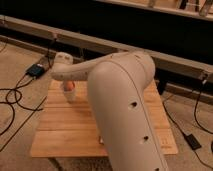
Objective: Place the pepper in the ceramic cup
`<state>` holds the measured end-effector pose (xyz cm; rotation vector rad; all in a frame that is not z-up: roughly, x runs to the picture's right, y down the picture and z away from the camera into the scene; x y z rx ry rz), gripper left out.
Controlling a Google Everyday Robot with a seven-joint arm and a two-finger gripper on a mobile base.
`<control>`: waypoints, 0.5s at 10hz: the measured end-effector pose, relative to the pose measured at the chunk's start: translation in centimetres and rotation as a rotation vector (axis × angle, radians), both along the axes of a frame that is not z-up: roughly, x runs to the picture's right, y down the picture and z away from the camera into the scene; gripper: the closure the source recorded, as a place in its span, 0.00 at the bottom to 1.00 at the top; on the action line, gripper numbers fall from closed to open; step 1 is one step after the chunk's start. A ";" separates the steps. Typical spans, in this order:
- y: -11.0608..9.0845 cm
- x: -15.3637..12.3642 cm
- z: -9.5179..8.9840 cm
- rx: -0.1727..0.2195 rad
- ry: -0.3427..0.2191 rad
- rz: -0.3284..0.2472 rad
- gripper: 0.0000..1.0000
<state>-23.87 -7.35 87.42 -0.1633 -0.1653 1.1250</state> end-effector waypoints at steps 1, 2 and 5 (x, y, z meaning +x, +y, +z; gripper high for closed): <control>0.1 0.0 -0.1 0.004 0.005 0.004 0.56; 0.2 0.0 -0.1 0.006 0.008 0.008 0.56; 0.6 -0.2 -0.2 0.008 0.018 0.016 0.56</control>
